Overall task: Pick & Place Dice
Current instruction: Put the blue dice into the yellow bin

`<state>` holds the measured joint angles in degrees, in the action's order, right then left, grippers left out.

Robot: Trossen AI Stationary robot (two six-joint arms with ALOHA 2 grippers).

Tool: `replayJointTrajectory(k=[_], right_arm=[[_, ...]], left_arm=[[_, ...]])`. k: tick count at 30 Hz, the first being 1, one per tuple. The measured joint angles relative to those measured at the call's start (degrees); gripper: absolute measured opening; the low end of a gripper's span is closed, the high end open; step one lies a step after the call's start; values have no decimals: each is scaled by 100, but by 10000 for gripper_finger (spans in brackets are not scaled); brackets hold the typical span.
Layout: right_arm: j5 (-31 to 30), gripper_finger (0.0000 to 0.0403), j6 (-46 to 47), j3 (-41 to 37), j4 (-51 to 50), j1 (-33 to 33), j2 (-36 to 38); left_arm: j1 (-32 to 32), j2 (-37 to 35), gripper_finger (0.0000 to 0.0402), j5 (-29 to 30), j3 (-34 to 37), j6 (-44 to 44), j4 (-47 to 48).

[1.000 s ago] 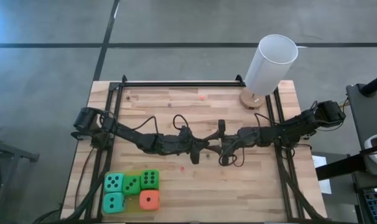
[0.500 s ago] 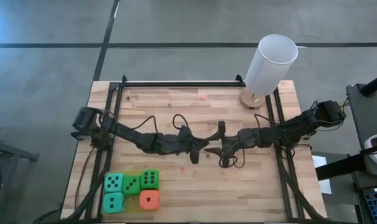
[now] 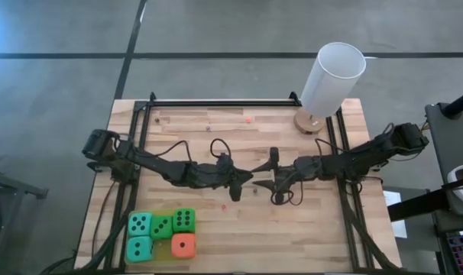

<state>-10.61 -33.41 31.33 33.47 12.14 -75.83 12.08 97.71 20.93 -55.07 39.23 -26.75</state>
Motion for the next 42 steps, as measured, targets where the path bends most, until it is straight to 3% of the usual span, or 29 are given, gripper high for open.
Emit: replayJointTrajectory(k=[11, 17, 29, 35, 42], right_arm=[[18, 194, 182, 0, -659, 135, 589], [24, 194, 175, -4, -725, 276, 723], [22, 194, 135, -4, -761, 291, 725], [23, 194, 137, -4, -763, 289, 725], [22, 194, 149, -4, -760, 289, 725]], left_arm=[[53, -799, 58, -235, 0, -206, 1829], [385, -1356, 58, -254, 9, -304, 2900], [1245, -1793, 58, -529, -14, -1033, 3570], [1685, -1816, 58, -977, -19, -342, 4346], [2259, -1812, 58, -1588, -4, 1710, 5403]])
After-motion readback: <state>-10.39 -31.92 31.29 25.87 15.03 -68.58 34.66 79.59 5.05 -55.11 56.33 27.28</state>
